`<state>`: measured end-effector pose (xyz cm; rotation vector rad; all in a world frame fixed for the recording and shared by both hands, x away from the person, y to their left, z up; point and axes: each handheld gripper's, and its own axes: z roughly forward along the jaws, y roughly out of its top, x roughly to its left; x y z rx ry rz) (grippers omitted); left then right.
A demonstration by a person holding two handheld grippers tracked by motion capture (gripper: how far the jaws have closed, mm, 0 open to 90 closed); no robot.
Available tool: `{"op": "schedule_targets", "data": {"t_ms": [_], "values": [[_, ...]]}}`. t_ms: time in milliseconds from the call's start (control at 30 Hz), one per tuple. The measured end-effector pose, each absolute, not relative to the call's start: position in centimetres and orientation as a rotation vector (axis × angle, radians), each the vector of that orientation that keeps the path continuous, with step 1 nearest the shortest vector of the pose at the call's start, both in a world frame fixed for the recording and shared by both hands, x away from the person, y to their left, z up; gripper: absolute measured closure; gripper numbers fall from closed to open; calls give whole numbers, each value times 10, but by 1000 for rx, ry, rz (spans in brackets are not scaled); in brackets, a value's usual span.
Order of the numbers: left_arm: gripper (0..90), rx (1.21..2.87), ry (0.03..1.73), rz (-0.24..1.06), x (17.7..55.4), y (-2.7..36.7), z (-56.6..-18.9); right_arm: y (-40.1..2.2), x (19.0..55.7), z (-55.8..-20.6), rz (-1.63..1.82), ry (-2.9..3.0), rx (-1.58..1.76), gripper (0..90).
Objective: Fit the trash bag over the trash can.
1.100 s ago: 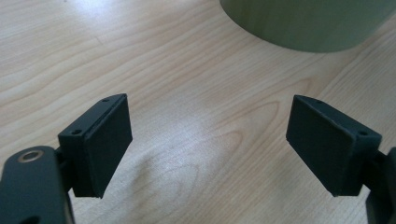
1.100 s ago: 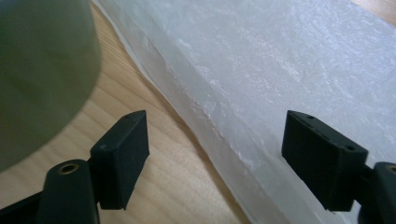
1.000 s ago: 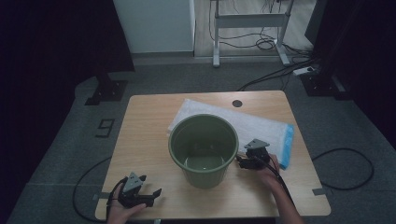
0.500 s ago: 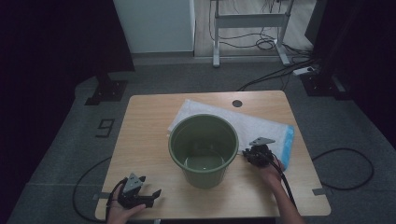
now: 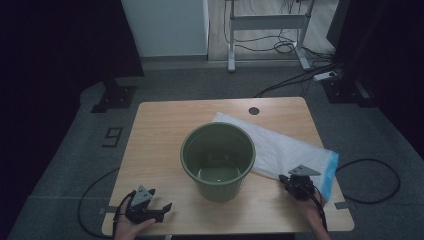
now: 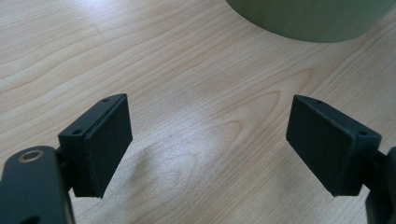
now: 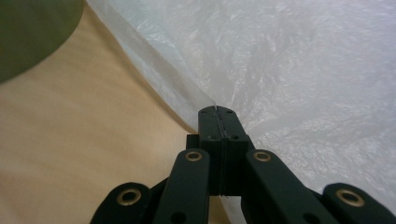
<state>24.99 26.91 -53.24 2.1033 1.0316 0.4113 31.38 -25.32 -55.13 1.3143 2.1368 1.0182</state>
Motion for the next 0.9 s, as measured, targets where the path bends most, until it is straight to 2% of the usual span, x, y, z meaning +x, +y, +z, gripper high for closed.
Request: {"op": "schedule_targets", "data": {"t_ms": [200, 433, 533, 667, 900], "values": [[142, 2110, 1028, 408, 250, 268, -533, -278, 283, -554, 1062, 2117, 1354, 889], [142, 2115, 1028, 402, 250, 267, -534, -293, 264, -553, 1037, 2122, 1361, 872], [142, 2117, 1030, 399, 250, 266, -534, -290, 260, -551, 1044, 2095, 1349, 653], [142, 2123, 1028, 397, 251, 266, -535, -269, 262, -542, 1058, 2077, 1274, 445], [142, 2128, 1032, 392, 251, 266, -536, -224, 297, -533, 1108, 2097, 1193, 292]]}}
